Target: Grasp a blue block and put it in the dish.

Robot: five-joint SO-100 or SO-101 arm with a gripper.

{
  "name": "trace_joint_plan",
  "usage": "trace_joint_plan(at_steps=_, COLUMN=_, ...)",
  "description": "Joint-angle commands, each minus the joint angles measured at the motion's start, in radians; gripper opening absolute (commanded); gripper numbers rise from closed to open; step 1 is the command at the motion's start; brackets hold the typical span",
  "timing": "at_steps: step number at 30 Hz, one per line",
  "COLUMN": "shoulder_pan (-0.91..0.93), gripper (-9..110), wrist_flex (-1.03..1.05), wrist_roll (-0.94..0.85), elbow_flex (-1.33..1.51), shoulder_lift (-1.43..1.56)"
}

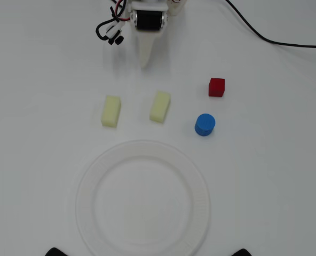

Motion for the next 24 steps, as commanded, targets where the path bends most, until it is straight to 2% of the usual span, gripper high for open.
trace_joint_plan(at_steps=1, shoulder_pan=-0.038, gripper=0, wrist_flex=0.002, wrist_roll=-0.034, elbow_flex=0.12, shoulder_lift=0.167)
trace_joint_plan(at_steps=24, shoulder_pan=-0.035, gripper=0, wrist_flex=0.006, wrist_roll=-0.015, elbow_flex=0.055, shoulder_lift=0.16)
